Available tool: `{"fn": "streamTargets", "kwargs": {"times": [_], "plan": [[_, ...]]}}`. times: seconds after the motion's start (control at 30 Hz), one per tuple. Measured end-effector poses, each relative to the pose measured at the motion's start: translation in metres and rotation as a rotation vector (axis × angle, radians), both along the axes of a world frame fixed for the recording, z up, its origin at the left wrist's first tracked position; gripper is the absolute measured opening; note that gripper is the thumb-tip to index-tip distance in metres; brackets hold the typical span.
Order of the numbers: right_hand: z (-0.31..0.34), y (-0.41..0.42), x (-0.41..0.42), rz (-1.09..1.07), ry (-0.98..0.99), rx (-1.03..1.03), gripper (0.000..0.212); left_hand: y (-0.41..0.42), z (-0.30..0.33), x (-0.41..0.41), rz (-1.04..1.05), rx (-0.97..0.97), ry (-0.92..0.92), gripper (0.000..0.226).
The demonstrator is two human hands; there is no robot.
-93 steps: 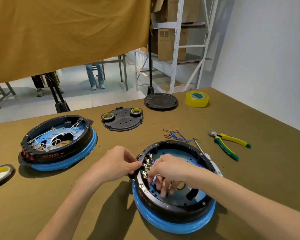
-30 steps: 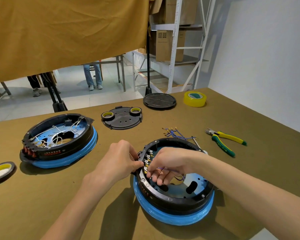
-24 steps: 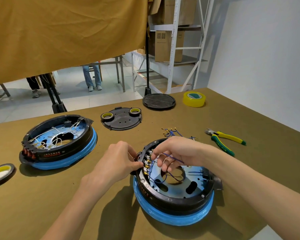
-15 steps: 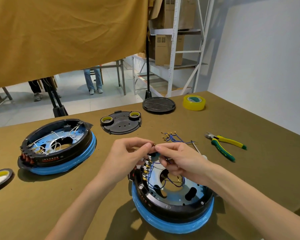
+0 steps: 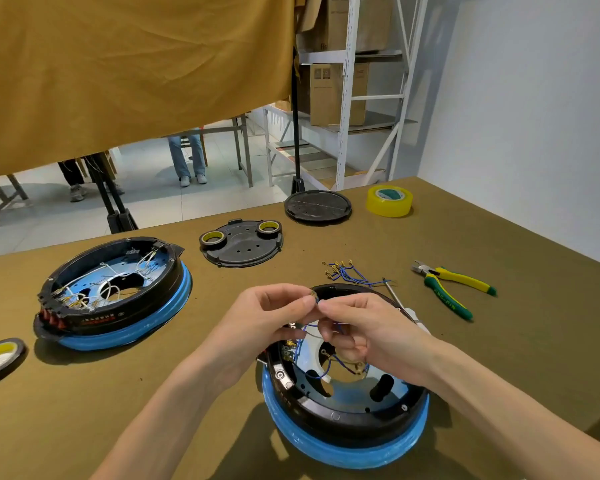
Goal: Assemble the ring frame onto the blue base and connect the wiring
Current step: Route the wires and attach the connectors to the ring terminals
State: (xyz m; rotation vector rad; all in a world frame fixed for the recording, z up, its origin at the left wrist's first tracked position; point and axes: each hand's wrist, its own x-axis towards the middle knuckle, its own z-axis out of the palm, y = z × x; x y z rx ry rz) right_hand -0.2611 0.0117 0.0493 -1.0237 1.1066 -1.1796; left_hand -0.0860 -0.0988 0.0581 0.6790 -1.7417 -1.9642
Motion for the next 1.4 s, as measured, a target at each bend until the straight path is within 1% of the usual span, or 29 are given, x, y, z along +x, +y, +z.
{"fn": "streamTargets", "kwargs": {"times": [0.1, 0.13, 0.2, 0.27, 0.3, 0.37, 0.43, 0.53, 0.63, 0.9, 1.23, 1.4], "plan": [[-0.001, 0.0, 0.004, -0.095, 0.05, 0.015, 0.024, -0.004, 0.004, 0.005, -0.024, -0.152, -0.088, 0.023], [0.0, 0.0, 0.005, -0.096, 0.087, 0.039, 0.021, -0.007, 0.006, 0.007, -0.006, -0.239, -0.134, 0.02], [0.003, 0.001, 0.005, -0.01, 0.187, 0.161, 0.021, -0.016, 0.006, 0.012, 0.112, -0.37, -0.194, 0.015], [0.004, 0.001, 0.008, 0.103, 0.329, 0.292, 0.021, -0.026, 0.007, 0.017, 0.225, -0.343, -0.192, 0.014], [0.003, -0.001, 0.01, 0.125, 0.4, 0.329, 0.02, -0.03, 0.007, 0.019, 0.234, -0.328, -0.198, 0.015], [0.0, -0.006, 0.017, 0.113, 0.519, 0.36, 0.02, -0.034, 0.007, 0.022, 0.2, -0.349, -0.239, 0.015], [-0.002, -0.013, 0.022, 0.092, 0.574, 0.379, 0.022, -0.033, 0.006, 0.022, 0.166, -0.39, -0.271, 0.014], [-0.001, -0.023, 0.022, 0.053, 0.561, 0.402, 0.023, -0.029, 0.004, 0.019, 0.112, -0.442, -0.303, 0.014], [0.0, -0.028, 0.02, 0.039, 0.529, 0.433, 0.018, -0.027, 0.003, 0.018, 0.079, -0.464, -0.329, 0.014], [-0.003, -0.037, 0.017, 0.09, 0.538, 0.527, 0.017, -0.029, 0.002, 0.019, 0.111, -0.521, -0.335, 0.016], [-0.012, -0.039, 0.013, 0.063, 0.541, 0.525, 0.018, -0.031, 0.001, 0.02, 0.116, -0.519, -0.366, 0.016], [-0.015, -0.036, 0.01, 0.089, 0.482, 0.522, 0.019, -0.032, 0.0, 0.019, 0.128, -0.528, -0.39, 0.016]]}}
